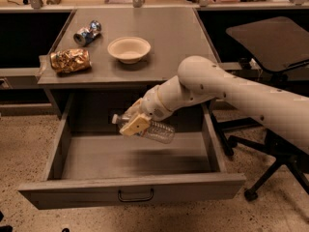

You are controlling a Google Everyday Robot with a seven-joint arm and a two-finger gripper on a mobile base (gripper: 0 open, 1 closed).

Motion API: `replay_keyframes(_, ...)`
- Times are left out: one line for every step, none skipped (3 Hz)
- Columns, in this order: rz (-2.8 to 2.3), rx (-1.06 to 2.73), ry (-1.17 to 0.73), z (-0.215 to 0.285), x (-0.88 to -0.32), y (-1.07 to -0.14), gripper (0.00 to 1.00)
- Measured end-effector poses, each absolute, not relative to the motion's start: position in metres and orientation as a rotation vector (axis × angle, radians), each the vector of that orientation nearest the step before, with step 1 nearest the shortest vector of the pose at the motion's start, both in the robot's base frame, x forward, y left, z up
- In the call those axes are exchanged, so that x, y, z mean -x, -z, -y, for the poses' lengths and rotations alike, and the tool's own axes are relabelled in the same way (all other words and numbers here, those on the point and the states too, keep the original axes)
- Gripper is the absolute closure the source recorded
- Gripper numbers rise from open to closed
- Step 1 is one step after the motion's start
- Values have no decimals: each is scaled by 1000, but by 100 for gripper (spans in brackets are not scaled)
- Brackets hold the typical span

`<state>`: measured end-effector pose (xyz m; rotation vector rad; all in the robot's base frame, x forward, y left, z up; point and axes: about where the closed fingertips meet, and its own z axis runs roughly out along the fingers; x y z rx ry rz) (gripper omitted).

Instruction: Place water bottle into top drawer

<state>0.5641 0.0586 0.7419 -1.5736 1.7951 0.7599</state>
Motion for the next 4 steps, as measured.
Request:
replay_keyframes(-1954,1590,-699,-57,-580,-673,91)
replay_keyframes(-2003,1624,-687,-61,-582,-652,68)
replay_keyframes(-2040,1681,-701,-67,-579,-633,45)
replay_keyframes(-2040,1684,-702,-67,-578,-633,21)
